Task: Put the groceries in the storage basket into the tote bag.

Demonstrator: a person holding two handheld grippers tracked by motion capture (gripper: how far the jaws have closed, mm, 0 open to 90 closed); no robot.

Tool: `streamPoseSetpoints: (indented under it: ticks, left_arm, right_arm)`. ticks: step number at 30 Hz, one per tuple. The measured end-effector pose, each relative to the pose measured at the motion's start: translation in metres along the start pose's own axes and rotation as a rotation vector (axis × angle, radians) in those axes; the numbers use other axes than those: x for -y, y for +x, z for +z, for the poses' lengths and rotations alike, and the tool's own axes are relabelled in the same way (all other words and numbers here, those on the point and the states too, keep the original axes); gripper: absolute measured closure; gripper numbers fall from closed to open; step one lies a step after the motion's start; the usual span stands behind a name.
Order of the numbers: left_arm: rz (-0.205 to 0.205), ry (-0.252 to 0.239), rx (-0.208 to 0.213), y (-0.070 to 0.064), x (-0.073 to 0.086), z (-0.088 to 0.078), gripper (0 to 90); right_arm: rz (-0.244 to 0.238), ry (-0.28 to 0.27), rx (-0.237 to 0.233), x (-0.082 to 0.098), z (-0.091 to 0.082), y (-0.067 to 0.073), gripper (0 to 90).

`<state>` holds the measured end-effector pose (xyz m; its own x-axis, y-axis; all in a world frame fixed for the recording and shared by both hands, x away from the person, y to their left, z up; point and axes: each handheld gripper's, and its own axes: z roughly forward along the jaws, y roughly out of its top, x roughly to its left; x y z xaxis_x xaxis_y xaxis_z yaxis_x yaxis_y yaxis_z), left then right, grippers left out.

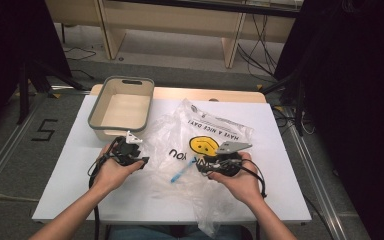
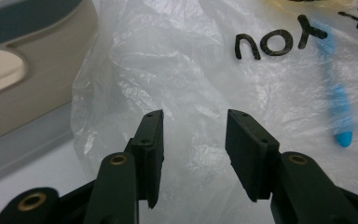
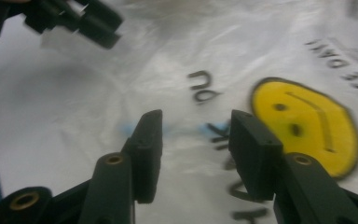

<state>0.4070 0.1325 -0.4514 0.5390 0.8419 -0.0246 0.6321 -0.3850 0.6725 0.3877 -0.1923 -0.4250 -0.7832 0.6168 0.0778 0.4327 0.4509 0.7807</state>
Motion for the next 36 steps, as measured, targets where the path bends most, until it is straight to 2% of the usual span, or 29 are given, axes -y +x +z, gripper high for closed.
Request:
streamPoseSetpoints:
  ticks: [4, 8, 13, 18, 22, 28, 31, 36]
  left_arm:
    - [-0.001, 0.013, -0.003, 0.002, 0.003, 0.001, 55.4]
    - [-0.013, -0.008, -0.002, 0.003, 0.005, -0.003, 53.5]
    - [-0.015, -0.026, 0.01, 0.0, 0.008, -0.007, 49.6]
    - [-0.001, -0.045, -0.006, -0.005, 0.011, -0.009, 41.3]
    - [-0.014, -0.073, -0.01, -0.004, 0.013, -0.013, 37.8]
    - [-0.041, -0.081, -0.014, 0.0, 0.018, -0.017, 34.0]
    - [-0.059, -0.084, 0.003, 0.001, 0.022, -0.018, 33.4]
    - [-0.06, -0.087, 0.011, 0.003, 0.024, -0.017, 30.9]
  right_arm:
    - [0.066, -0.042, 0.091, 0.008, -0.022, -0.022, 53.0]
    - [0.13, -0.045, 0.185, 0.023, -0.039, -0.042, 52.0]
    - [0.19, -0.021, 0.245, 0.042, -0.051, -0.056, 51.2]
    - [0.21, -0.005, 0.276, 0.052, -0.057, -0.062, 49.4]
    - [0.225, -0.003, 0.298, 0.056, -0.062, -0.066, 48.1]
    - [0.251, 0.006, 0.318, 0.064, -0.065, -0.07, 45.4]
    - [0.266, 0.011, 0.328, 0.068, -0.066, -0.071, 43.1]
    - [0.275, 0.02, 0.335, 0.071, -0.065, -0.071, 40.4]
